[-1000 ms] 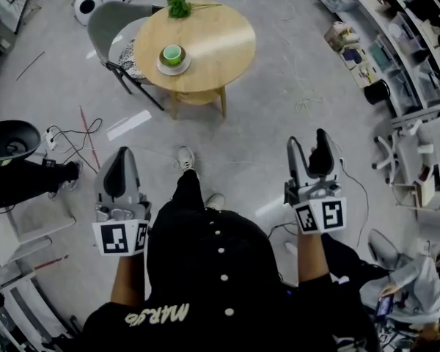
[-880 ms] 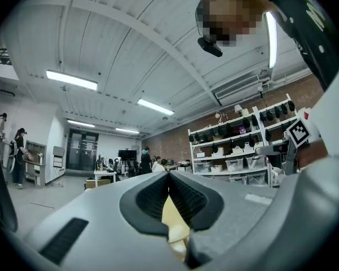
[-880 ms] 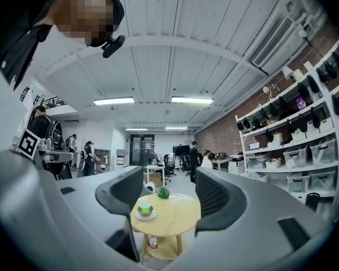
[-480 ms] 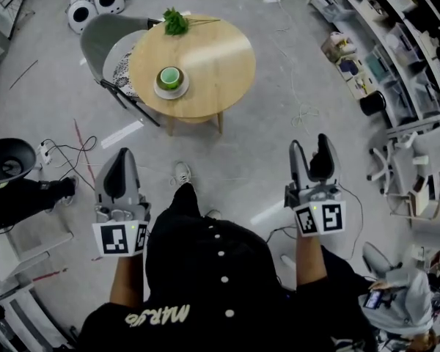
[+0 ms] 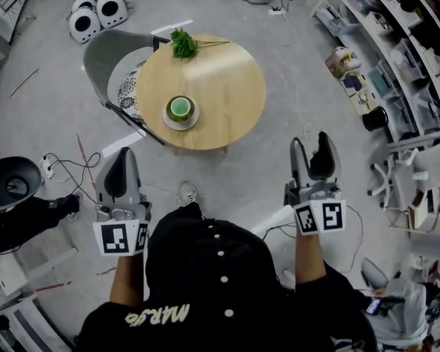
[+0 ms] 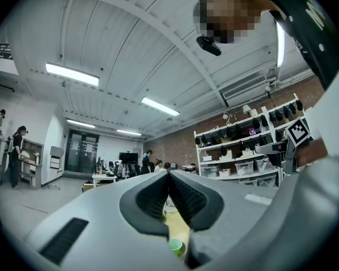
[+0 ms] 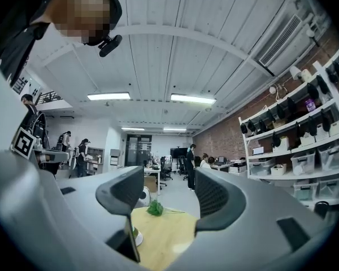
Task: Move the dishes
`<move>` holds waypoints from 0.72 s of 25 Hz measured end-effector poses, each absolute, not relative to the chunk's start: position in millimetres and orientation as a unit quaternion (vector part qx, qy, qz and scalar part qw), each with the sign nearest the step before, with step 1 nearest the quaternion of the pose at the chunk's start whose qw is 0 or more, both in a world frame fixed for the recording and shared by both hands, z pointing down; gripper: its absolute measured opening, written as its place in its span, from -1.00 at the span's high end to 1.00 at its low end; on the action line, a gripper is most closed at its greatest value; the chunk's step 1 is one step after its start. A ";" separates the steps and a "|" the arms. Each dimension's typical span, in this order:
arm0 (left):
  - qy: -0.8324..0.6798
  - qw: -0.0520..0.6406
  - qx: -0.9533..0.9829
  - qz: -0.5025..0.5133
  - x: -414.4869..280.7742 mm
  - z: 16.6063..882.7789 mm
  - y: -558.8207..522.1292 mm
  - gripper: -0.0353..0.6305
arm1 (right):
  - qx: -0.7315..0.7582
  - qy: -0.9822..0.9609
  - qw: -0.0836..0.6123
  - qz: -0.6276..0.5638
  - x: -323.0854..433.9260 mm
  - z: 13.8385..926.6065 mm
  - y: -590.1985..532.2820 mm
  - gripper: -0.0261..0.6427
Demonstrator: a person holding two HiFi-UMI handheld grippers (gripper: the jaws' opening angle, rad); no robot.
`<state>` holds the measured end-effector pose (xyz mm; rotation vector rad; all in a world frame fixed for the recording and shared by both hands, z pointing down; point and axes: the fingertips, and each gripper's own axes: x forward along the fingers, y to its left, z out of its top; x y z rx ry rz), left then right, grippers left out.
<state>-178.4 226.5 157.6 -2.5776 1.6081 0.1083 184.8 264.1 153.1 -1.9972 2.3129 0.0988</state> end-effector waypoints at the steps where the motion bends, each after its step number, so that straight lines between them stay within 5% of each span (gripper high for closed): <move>1: 0.528 0.052 -0.847 0.037 -181.9 155.9 215.0 0.88 | -0.654 0.755 0.043 0.034 182.4 151.4 253.4 0.13; 18: 0.510 0.044 -0.858 0.033 -225.9 168.2 74.9 0.88 | -0.663 0.747 0.035 0.032 132.6 152.6 119.1 0.15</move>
